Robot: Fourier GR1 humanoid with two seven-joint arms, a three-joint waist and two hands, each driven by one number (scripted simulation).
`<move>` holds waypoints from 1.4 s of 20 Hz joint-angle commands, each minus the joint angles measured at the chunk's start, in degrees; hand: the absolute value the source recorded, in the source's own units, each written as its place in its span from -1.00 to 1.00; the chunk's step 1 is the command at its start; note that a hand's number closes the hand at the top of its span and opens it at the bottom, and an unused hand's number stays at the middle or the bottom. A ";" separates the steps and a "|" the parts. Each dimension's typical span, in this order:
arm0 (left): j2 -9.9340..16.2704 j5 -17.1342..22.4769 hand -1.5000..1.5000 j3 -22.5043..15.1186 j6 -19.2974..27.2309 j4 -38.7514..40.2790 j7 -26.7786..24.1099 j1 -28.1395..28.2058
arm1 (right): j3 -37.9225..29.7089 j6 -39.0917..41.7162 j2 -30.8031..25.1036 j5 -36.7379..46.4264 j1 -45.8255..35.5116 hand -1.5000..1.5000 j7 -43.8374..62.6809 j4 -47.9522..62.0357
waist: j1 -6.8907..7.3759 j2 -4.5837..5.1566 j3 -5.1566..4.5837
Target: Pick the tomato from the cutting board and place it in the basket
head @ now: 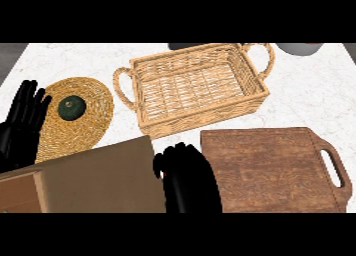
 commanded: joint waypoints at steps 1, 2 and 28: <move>-4.50 -2.70 0.00 -6.45 -0.55 0.81 -2.49 3.49 | -1.66 2.86 6.77 -0.98 -8.16 1.00 8.71 -6.19 | -0.04 -0.11 -0.05; -5.34 -2.27 0.00 -5.78 0.10 1.75 -3.51 2.97 | -1.30 3.60 6.76 -2.11 -9.56 1.00 10.60 -5.46 | 0.15 -0.02 -0.08; -8.05 -6.23 0.00 -7.60 1.32 2.95 -4.58 2.47 | -28.66 7.61 4.95 -5.07 -11.32 1.00 -17.73 17.00 | -0.46 0.33 0.09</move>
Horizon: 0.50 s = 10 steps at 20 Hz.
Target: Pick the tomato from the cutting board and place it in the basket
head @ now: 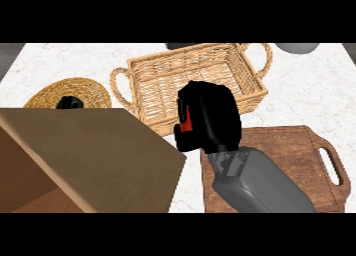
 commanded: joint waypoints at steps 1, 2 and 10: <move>-1.68 -0.73 0.00 -1.09 1.38 1.58 0.16 -3.06 | -0.13 -0.47 -1.67 0.43 7.04 1.00 -5.40 -1.33 | -0.34 -0.05 0.01; -0.41 0.46 0.00 -0.86 -0.64 0.04 0.79 -1.57 | -0.84 -6.40 3.15 3.29 2.69 1.00 -7.21 10.22 | 0.23 0.06 0.00; -2.63 -1.75 0.00 -3.50 0.14 0.07 -3.33 2.64 | -8.67 -5.25 1.37 0.24 5.68 1.00 -16.27 10.46 | 0.00 -0.03 0.00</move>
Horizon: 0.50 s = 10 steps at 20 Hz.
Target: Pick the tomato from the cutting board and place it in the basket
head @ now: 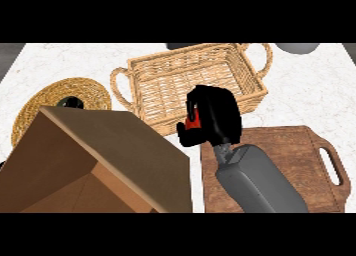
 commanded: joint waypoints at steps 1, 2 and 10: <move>0.94 1.31 0.00 2.52 -0.49 4.85 -0.82 -5.30 | -1.78 -2.04 1.32 1.03 2.38 1.00 -4.98 2.97 | -0.20 0.02 0.00; -1.26 -1.12 0.00 -1.18 1.36 -0.06 0.16 -1.67 | -3.50 -1.46 1.33 -1.20 -1.44 1.00 -3.38 5.01 | 0.05 0.00 0.00; -1.99 -1.32 0.00 -2.66 2.04 -0.54 -1.88 0.72 | -10.05 -5.41 1.38 -2.37 -2.13 1.00 -5.95 12.46 | 0.11 0.01 0.00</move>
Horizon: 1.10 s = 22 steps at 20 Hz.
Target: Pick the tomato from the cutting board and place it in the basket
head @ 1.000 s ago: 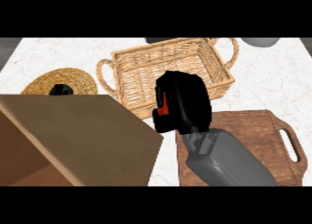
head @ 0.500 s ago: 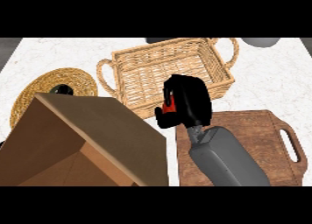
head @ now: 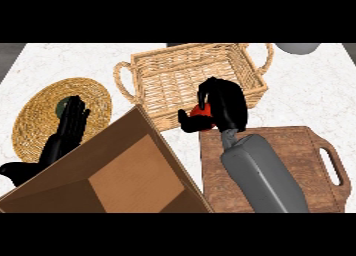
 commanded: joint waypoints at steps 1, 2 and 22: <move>-0.12 -1.73 0.00 -0.61 1.63 0.46 2.75 -3.94 | -1.77 0.42 0.09 -0.39 2.16 -1.00 -2.33 1.39 | -0.26 0.09 0.01; 0.06 -0.61 0.00 -0.58 -0.08 -0.52 -0.31 0.22 | -2.89 0.16 -0.57 -0.92 1.29 -1.00 -6.01 5.64 | -0.03 0.13 0.01; 1.17 0.95 0.00 1.47 -0.91 0.26 -2.06 1.08 | -8.02 -7.72 -2.70 -1.16 2.46 -1.00 -6.19 -10.69 | -0.49 -0.04 -0.01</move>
